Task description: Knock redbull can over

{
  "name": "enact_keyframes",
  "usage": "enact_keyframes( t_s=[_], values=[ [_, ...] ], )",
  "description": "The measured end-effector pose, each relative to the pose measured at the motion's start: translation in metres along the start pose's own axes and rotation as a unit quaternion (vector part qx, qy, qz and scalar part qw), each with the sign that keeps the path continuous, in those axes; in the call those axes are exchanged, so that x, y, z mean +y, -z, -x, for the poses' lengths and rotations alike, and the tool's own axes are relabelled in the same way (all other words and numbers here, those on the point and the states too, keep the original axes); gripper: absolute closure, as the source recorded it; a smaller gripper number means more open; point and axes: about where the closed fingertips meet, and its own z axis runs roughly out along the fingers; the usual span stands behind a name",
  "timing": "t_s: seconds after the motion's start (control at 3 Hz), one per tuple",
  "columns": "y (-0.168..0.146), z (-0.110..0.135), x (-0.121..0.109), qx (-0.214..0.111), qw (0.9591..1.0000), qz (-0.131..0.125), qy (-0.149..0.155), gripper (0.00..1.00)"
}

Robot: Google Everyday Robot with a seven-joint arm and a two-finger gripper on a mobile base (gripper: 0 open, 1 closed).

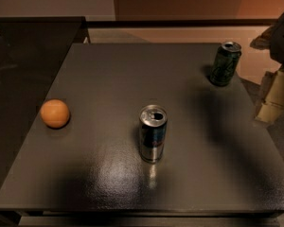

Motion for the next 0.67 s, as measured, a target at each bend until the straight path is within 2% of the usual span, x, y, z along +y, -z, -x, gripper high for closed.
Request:
enact_keyframes(
  t_s=[0.67],
  values=[
    [0.0000, 0.0027, 0.0004, -0.012, 0.9999, 0.004, 0.003, 0.00]
  ],
)
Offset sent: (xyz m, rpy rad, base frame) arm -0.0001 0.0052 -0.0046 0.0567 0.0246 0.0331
